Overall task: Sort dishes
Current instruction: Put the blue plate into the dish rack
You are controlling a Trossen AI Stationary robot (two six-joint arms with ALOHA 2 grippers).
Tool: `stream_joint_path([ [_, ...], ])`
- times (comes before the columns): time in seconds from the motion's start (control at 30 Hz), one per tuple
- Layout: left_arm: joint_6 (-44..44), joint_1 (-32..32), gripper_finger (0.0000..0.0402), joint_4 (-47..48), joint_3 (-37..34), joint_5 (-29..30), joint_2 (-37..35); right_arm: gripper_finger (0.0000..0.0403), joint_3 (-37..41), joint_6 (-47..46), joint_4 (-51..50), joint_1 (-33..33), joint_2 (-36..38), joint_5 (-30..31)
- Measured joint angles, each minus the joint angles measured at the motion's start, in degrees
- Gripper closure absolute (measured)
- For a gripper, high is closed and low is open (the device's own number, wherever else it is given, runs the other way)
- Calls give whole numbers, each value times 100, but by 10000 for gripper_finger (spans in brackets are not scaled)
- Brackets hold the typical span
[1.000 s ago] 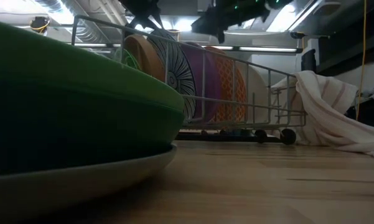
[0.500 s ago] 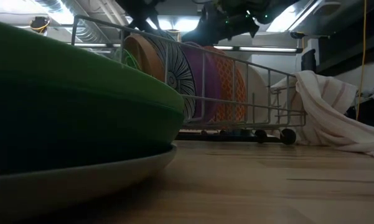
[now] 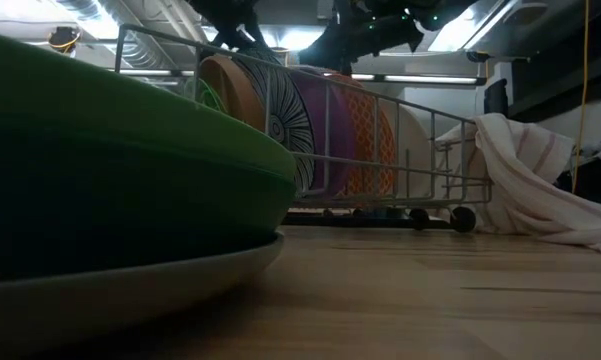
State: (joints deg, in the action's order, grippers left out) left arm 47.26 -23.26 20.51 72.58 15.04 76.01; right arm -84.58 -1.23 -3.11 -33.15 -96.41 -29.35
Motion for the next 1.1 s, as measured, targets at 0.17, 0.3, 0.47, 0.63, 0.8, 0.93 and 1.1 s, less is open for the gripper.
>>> stream_joint_path([
  [0.17,-272,22,402,2,0,-277,0,317,-4,22,6,-39,39,259],
  [0.3,-625,45,402,14,0,-290,2,317,-7,153,27,-28,-130,481],
  [0.47,-1157,-20,402,59,0,-307,4,317,-7,155,-34,-24,-455,435],
  [0.63,-1327,-201,402,91,0,-415,4,317,-4,155,9,-24,-508,431],
  [0.8,-1374,-407,402,212,0,-498,4,317,-4,153,127,-26,-506,432],
  [0.93,-1522,-567,402,238,0,-727,4,317,-4,153,155,-26,-504,431],
  [1.1,-1728,-732,402,256,0,-936,34,317,-4,153,266,-26,-504,431],
])
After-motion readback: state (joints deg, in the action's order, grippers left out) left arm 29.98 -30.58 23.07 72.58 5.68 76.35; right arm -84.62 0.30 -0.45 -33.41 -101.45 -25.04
